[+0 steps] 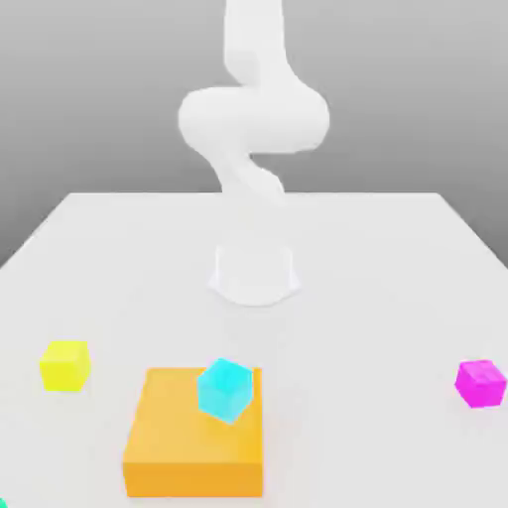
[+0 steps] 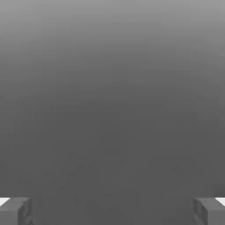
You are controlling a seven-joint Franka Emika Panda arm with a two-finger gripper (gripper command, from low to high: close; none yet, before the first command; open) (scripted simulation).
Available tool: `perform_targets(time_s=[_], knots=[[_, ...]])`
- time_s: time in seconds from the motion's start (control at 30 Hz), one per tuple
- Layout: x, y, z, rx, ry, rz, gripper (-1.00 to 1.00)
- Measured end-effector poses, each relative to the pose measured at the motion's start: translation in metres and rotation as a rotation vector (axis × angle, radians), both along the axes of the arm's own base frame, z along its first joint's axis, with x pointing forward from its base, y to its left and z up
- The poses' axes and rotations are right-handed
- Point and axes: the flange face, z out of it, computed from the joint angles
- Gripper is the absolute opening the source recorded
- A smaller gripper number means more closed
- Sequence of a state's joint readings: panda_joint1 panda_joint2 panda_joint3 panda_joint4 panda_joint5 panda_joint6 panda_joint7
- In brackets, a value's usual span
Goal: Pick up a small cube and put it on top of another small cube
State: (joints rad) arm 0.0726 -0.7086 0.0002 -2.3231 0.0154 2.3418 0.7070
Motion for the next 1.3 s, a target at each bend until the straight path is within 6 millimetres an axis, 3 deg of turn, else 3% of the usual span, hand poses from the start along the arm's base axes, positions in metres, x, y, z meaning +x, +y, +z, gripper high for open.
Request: perform_targets(time_s=[0.17, 0.37, 0.53, 0.67, 0.83, 0.97, 1.0, 1.2, 1.3], knots=[[0.047, 0.071, -0.091, -0.111, 0.131, 0.294, 0.00], [0.058, 0.162, -0.206, -0.250, 0.264, 0.646, 0.00], [0.033, 0.231, -0.306, -0.374, 0.361, 0.944, 0.00], [-0.016, 0.285, -0.384, -0.487, 0.426, 1.215, 0.00], [-0.066, 0.304, -0.474, -0.603, 0.507, 1.461, 0.00], [-0.072, 0.306, -0.524, -0.616, 0.516, 1.491, 0.00], [-0.073, 0.305, -0.536, -0.616, 0.516, 1.492, -1.00], [-0.073, 0.305, -0.543, -0.617, 0.518, 1.493, -1.00], [-0.072, 0.306, -0.522, -0.618, 0.518, 1.493, -1.00]])
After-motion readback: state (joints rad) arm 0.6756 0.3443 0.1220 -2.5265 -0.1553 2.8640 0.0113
